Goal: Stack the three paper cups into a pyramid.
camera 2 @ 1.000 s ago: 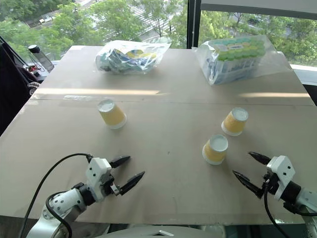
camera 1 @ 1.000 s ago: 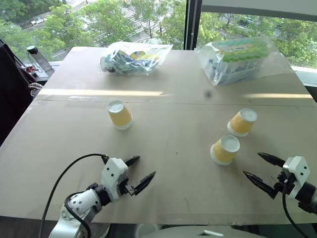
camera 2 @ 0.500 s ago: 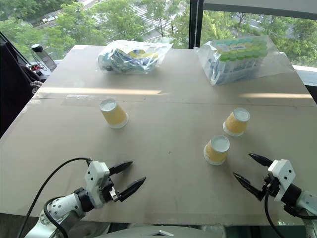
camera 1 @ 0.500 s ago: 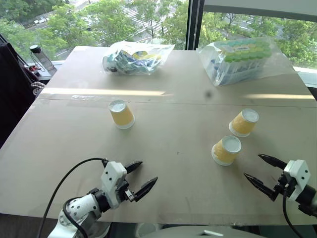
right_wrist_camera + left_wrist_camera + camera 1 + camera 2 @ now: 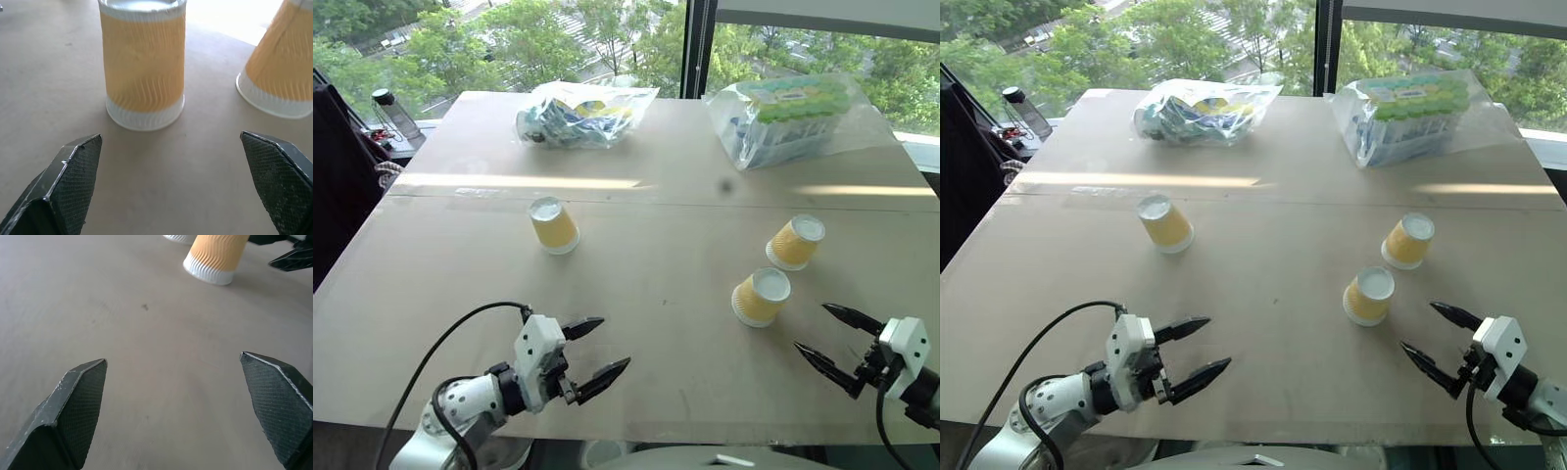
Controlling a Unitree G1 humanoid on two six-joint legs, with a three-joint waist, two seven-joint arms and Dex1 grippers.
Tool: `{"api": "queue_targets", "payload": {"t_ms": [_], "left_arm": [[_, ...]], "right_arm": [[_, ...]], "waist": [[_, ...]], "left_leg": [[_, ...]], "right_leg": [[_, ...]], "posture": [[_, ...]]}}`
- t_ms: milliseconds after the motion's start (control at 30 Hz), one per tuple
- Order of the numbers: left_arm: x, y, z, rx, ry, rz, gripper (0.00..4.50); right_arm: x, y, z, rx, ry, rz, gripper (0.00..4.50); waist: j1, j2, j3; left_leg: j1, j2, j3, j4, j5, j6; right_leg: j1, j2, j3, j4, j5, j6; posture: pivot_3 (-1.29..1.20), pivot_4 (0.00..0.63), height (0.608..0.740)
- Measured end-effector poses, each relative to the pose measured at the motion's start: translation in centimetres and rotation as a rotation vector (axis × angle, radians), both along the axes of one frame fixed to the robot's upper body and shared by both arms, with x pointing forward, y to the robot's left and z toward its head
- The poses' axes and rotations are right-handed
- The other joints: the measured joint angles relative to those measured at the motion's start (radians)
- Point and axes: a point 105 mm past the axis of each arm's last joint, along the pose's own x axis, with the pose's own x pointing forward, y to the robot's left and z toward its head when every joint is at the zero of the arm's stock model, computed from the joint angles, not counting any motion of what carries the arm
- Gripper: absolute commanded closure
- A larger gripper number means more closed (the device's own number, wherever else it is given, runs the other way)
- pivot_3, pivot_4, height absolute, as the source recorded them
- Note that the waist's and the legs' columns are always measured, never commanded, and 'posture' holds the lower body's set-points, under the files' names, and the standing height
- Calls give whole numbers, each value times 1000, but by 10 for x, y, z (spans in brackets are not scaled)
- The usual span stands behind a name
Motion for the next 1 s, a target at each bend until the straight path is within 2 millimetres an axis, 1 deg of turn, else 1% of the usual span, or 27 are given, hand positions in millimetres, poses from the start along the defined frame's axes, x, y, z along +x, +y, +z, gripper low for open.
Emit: {"api": "queue_targets", "payload": {"t_ms": [133, 233, 267, 467, 633, 733, 867, 900, 933, 967, 1000], "left_arm": [[7, -9, 26, 0, -74, -175, 31], [9, -13, 38, 1, -102, -249, 31], [11, -14, 44, 1, -114, -285, 31], [17, -16, 59, 4, -148, -343, 31], [20, -17, 64, 1, -161, -359, 31], [19, -15, 63, 26, -167, -379, 31], [20, -13, 61, 46, -178, -381, 31], [20, -13, 61, 50, -181, -381, 0], [20, -13, 60, 55, -185, -380, 0], [20, -12, 60, 56, -185, -380, 0], [20, -13, 59, 55, -184, -381, 0]], "right_arm": [[8, 21, 12, 31, -40, 69, 0], [12, 29, 16, 42, -49, 93, 0], [15, 34, 18, 49, -56, 111, 0], [19, 43, 21, 65, -65, 136, 0], [24, 51, 22, 92, -74, 146, 0], [28, 54, 25, 105, -80, 144, 0], [30, 55, 26, 110, -84, 145, 0], [30, 55, 26, 112, -84, 145, 545], [30, 55, 26, 114, -84, 145, 846], [30, 56, 26, 115, -85, 145, 1245], [31, 56, 26, 117, -87, 145, 1848]], "waist": [[-1, 0, 0], [-1, 0, 0], [-1, 0, 0], [-1, 0, 1], [-2, 0, 1], [-2, 0, 1], [0, 0, 1], [0, 0, 1], [-1, 0, 1], [-1, 0, 1], [-1, 0, 1]], "left_leg": [[0, -1, 0, 0, 0, 0], [0, -1, 0, 0, 0, 0], [0, -1, 0, 0, 0, 0], [0, -2, 0, 0, 0, 0], [0, -2, 0, 0, 0, 0], [0, -2, 0, 0, 0, 0], [0, -2, 0, 0, 0, 0], [0, -2, 0, 0, 0, 0], [0, -2, 0, 0, 0, 0], [0, -2, 0, 0, 0, 0], [0, -2, 0, 0, 0, 0]], "right_leg": [[0, 1, 0, 1, 0, 0], [0, 1, 0, 0, 0, 0], [0, 1, 0, 0, 0, 0], [0, 1, 0, 1, 0, 0], [0, 1, 0, 1, 0, 0], [0, 1, 0, 1, 0, 0], [0, 1, 0, 1, 0, 0], [0, 1, 0, 1, 0, 0], [0, 1, 0, 1, 0, 0], [0, 1, 0, 1, 0, 0], [0, 1, 0, 1, 0, 0]], "posture": [[0, 150, 740], [0, 150, 740], [0, 150, 740], [0, 150, 740], [0, 150, 740], [0, 150, 740], [0, 150, 740], [0, 150, 740], [0, 150, 740], [0, 150, 740], [0, 150, 740]]}}
